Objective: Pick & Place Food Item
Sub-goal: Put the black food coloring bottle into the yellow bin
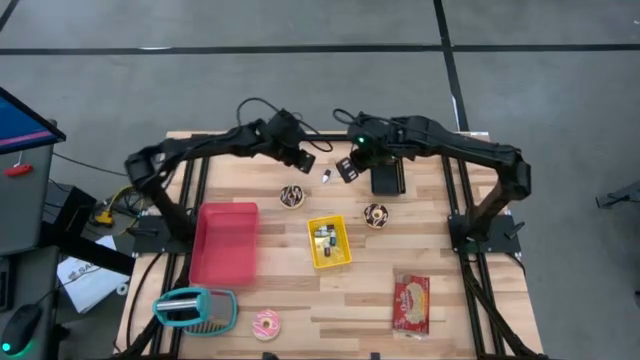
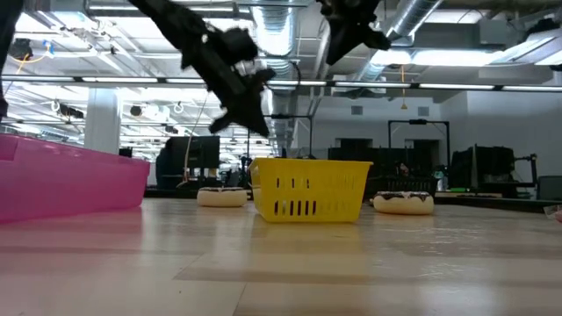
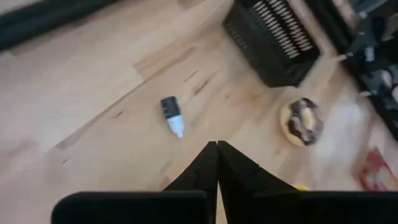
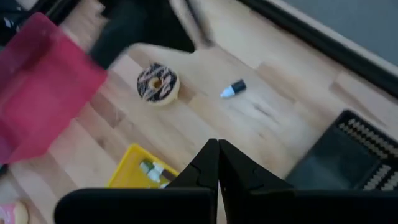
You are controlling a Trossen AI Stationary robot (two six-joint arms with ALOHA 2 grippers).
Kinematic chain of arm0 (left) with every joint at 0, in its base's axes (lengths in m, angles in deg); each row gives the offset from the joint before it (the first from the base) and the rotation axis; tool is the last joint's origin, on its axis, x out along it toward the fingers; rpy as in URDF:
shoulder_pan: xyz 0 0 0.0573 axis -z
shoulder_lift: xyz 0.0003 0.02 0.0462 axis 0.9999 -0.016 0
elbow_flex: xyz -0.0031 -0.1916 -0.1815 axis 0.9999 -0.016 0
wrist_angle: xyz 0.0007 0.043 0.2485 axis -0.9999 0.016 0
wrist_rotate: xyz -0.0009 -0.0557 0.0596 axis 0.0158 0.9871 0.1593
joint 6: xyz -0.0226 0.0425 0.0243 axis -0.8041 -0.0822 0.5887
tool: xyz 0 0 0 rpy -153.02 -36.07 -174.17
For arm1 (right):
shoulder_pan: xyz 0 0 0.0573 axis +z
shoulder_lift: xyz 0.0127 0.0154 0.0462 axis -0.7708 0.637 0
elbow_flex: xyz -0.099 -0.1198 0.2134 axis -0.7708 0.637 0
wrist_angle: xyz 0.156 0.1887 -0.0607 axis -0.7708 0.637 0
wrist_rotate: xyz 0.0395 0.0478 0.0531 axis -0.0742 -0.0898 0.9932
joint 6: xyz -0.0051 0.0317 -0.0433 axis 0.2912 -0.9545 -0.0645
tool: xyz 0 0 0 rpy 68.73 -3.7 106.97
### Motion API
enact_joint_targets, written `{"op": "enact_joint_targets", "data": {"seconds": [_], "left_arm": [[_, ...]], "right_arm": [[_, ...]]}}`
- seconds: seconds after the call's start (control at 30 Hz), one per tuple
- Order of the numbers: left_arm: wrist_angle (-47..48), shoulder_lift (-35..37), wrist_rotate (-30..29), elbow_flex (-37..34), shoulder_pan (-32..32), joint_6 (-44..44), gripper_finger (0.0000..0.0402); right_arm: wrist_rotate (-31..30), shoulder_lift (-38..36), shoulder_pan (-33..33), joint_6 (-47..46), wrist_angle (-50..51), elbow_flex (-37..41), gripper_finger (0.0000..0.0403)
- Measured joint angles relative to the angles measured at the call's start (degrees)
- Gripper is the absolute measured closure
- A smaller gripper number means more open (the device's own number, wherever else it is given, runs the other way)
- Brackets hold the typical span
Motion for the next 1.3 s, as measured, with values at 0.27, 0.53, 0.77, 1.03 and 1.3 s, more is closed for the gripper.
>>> {"op": "enact_joint_targets", "data": {"seconds": [0.27, 0.53, 0.77, 1.03, 1.3], "left_arm": [[-8.42, -9.97, 1.95, 0.23, -1.32, -5.77, 0.0401], [-8.41, -17.0, 0.69, 8.64, -1.32, -6.08, 0.0401], [-2.4, -23.92, -0.32, 16.17, -1.32, -5.71, 0.0401], [0.48, -24.65, -0.96, 17.41, -1.32, -8.47, 0.0401], [4.37, -24.69, 6.1, 17.31, -1.86, -10.73, 0.0401]], "right_arm": [[-1.37, -0.63, 4.82, -5.02, 2.34, 0.03, 0.0403], [-2.51, -0.63, 7.69, -8.27, 2.15, 0.03, 0.0403], [-2.53, -1.93, 10.05, -11.56, 2.21, 0.05, 0.0403], [-6.99, -5.72, 13.59, -15.55, 2.26, 0.05, 0.0403], [-10.2, -7.49, 16.35, -16.38, 1.55, 0.03, 0.0403]]}}
